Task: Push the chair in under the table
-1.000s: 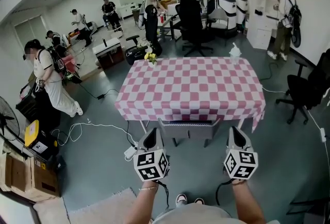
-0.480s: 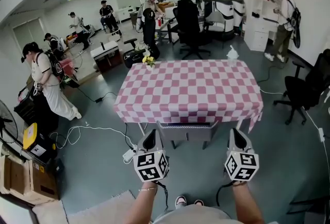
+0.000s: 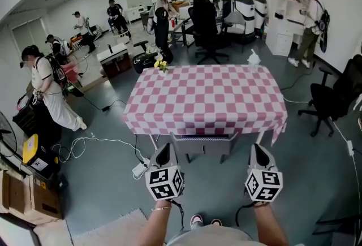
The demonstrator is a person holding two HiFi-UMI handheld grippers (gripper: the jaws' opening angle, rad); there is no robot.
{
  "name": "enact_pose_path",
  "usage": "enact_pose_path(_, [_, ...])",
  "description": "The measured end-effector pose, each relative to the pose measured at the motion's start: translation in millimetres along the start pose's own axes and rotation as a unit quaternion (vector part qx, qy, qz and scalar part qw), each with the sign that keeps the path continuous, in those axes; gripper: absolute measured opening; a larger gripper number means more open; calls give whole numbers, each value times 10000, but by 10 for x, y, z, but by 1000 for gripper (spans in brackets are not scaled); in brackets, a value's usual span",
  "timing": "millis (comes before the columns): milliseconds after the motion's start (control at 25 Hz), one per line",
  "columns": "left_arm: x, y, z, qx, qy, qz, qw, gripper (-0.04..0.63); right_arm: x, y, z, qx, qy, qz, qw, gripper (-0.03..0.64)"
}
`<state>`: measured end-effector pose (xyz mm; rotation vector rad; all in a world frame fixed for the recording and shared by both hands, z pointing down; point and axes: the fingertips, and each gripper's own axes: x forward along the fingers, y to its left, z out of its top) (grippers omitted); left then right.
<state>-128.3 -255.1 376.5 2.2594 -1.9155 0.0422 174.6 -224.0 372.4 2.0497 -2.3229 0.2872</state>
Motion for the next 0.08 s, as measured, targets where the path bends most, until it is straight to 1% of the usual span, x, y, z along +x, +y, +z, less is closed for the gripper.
enact_pose_path(80, [-1, 16, -14, -22, 12, -12, 10000, 1, 1, 43, -36, -27, 43, 6, 10000, 9])
